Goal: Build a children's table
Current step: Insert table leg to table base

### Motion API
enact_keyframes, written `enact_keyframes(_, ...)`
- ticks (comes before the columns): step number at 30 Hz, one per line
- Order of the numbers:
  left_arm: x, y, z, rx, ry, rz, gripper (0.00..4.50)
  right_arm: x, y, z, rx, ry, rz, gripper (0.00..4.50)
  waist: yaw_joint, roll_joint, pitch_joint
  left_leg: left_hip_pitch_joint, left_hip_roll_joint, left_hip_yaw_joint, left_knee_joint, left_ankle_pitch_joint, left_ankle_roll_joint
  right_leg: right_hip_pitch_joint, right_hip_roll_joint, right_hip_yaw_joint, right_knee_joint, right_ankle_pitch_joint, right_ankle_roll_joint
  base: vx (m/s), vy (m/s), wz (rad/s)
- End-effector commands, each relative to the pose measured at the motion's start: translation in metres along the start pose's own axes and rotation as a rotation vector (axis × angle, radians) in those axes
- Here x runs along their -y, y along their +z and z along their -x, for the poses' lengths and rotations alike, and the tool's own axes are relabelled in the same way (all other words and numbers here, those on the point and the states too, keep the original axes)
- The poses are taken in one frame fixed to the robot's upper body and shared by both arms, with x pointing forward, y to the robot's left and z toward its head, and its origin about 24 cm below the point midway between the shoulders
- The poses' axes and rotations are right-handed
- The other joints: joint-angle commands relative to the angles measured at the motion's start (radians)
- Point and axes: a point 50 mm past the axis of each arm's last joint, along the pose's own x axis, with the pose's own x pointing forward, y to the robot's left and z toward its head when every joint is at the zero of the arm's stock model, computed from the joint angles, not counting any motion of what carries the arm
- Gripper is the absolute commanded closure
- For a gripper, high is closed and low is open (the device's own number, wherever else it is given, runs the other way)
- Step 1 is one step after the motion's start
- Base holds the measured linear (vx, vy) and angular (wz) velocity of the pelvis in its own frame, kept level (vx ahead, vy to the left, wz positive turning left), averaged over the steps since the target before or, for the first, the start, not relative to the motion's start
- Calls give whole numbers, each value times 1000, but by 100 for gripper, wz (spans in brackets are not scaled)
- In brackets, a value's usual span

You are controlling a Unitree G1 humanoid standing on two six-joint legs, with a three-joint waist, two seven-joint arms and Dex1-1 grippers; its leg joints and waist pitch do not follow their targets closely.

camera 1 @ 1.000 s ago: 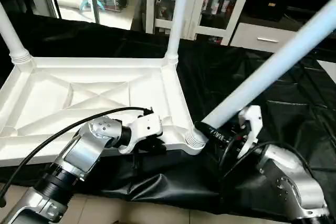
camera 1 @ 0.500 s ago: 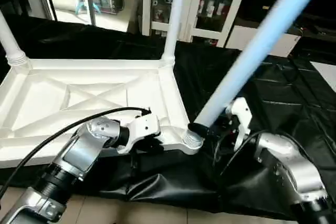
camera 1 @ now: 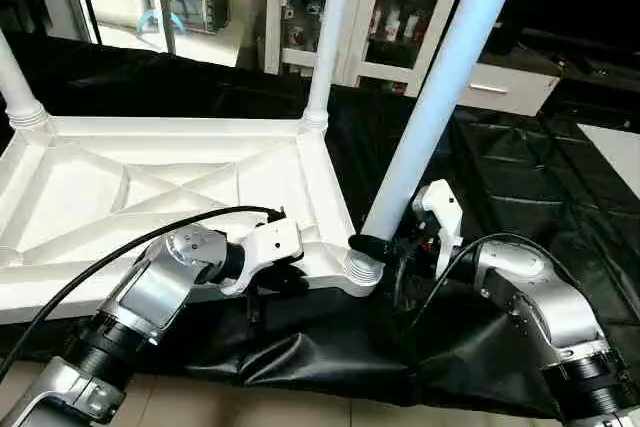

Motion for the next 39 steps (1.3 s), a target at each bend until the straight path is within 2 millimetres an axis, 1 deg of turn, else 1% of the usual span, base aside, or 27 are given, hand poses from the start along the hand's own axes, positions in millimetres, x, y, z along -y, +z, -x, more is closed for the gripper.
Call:
enact_keyframes(1,-6,13,4,76,29,-21,445,6,-65,9,-250,-157,-163,264,0,13,-9,-5,68,-41,-99,-357,-23,4,-95,62,-121,-494,-87,0,0,0)
enact_keyframes(2,-6,13,4,77,28,-22,445,7,-64,9,-239,-173,-165,264,-3,13,-9,-4,68,-43,-99,-382,-28,2,-96,60,-124,-531,-79,0,0,0)
enact_keyframes(3,-6,13,4,77,28,-22,445,9,-62,9,-219,-190,-162,264,-4,13,-8,-4,68,-45,-99,-391,-29,3,-97,59,-126,-545,-73,0,0,0)
enact_keyframes(4,-6,14,3,78,28,-22,445,11,-59,8,-198,-197,-153,264,-4,18,-8,-1,69,-46,-100,-405,-32,0,-97,59,-128,-555,-69,0,0,0)
enact_keyframes(5,-6,14,3,78,27,-22,449,11,-58,8,-189,-193,-155,264,-6,17,-8,-1,69,-47,-102,-411,-33,0,-96,59,-129,-556,-67,0,0,0)
enact_keyframes(9,-6,14,3,78,25,-22,450,8,-55,6,-177,-165,-152,265,-9,21,-11,-3,71,-47,-107,-402,-34,5,-95,58,-125,-484,-84,0,0,0)
enact_keyframes(11,-6,14,3,78,24,-21,450,8,-55,6,-181,-164,-145,265,-9,20,-10,-4,72,-44,-109,-388,-33,6,-92,59,-123,-433,-100,0,0,0)
enact_keyframes(13,-6,14,2,77,25,-21,450,7,-57,5,-186,-166,-138,265,-9,19,-9,-1,71,-41,-107,-396,-31,3,-94,61,-124,-440,-104,0,0,0)
enact_keyframes(16,-7,13,2,76,39,-9,450,8,-60,4,-194,-203,-136,265,-7,16,-9,-1,71,-40,-107,-385,-26,3,-96,62,-127,-458,-100,0,0,0)
enact_keyframes(19,-8,14,2,76,57,6,450,12,-61,3,-203,-248,-136,265,-9,18,-8,-2,71,-42,-109,-377,-30,4,-96,61,-126,-468,-97,0,0,0)
enact_keyframes(20,-14,19,-2,83,114,51,450,25,-62,2,-212,-404,-139,265,-11,16,-9,-2,71,-42,-109,-376,-32,4,-95,61,-126,-465,-96,0,0,0)
enact_keyframes(21,-17,23,-5,87,148,80,450,33,-62,1,-214,-507,-147,265,-18,18,-7,-1,69,-41,-110,-385,-47,-3,-94,61,-125,-478,-100,0,0,0)
enact_keyframes(22,-19,27,-7,92,171,96,450,37,-62,0,-212,-565,-154,265,-24,18,-11,-1,67,-45,-107,-394,-61,0,-95,58,-126,-491,-98,0,0,0)
enact_keyframes(23,-22,31,-10,101,202,111,450,41,-60,-2,-207,-620,-167,265,-26,18,-17,-4,68,-47,-107,-371,-65,6,-97,58,-121,-456,-103,0,0,0)
enact_keyframes(24,-26,42,-17,123,250,149,450,45,-57,-9,-193,-690,-196,265,-30,19,-17,-13,69,-45,-110,-327,-68,10,-90,58,-112,-348,-117,0,0,0)
enact_keyframes(25,-26,42,-17,123,250,149,450,45,-57,-9,-193,-690,-196,265,-32,17,-17,-12,69,-43,-109,-323,-69,8,-88,57,-110,-328,-122,0,0,0)
enact_keyframes(26,-29,49,-21,137,289,169,450,46,-54,-14,-186,-728,-219,265,-30,15,-16,-9,68,-41,-107,-325,-65,7,-88,58,-112,-322,-125,0,0,0)
enact_keyframes(27,-34,62,-27,151,343,193,450,47,-50,-23,-180,-779,-245,265,-29,13,-19,-2,65,-34,-102,-312,-60,3,-89,62,-110,-298,-134,0,0,0)
enact_keyframes(29,-38,78,-34,168,392,213,450,47,-46,-32,-170,-828,-263,265,-28,12,-21,-3,63,-29,-98,-267,-53,5,-87,63,-107,-238,-148,0,0,0)
enact_keyframes(30,-39,81,-35,173,397,215,450,47,-45,-35,-165,-839,-269,265,-23,6,-28,-5,63,-26,-92,-205,-40,11,-86,62,-97,-161,-158,0,0,0)
enact_keyframes(31,-39,86,-37,181,407,222,450,47,-44,-38,-162,-857,-282,265,-19,7,-29,-4,61,-23,-89,-184,-32,11,-86,62,-97,-133,-161,61,-27,3)
enact_keyframes(32,-40,92,-39,191,416,225,450,47,-42,-41,-156,-872,-282,265,-20,2,-30,-11,59,-21,-85,-132,-17,19,-86,62,-87,-59,-175,61,-27,3)
enact_keyframes(33,-41,95,-40,196,424,229,450,48,-40,-44,-154,-885,-280,265,-18,2,-32,-10,58,-18,-83,-100,-9,21,-84,62,-83,-18,-181,76,-33,3)
enact_keyframes(34,-41,99,-41,200,430,229,450,48,-38,-47,-150,-894,-282,265,-15,-1,-38,-7,53,-14,-76,-28,14,25,-82,62,-73,83,-197,57,-24,1)
enact_keyframes(35,-41,101,-42,205,438,228,450,47,-36,-50,-147,-898,-278,265,-13,0,-39,-10,52,-14,-75,7,27,29,-82,62,-68,128,-205,57,-24,1)
enact_keyframes(37,-41,102,-43,207,440,232,450,48,-34,-52,-141,-898,-269,265,-9,-1,-43,-10,50,-13,-67,100,76,33,-79,59,-57,252,-233,0,0,0)
enact_keyframes(39,-41,101,-44,196,445,240,450,48,-32,-55,-128,-904,-271,265,-7,0,-40,-9,53,-12,-67,104,102,31,-79,58,-57,250,-248,0,0,0)
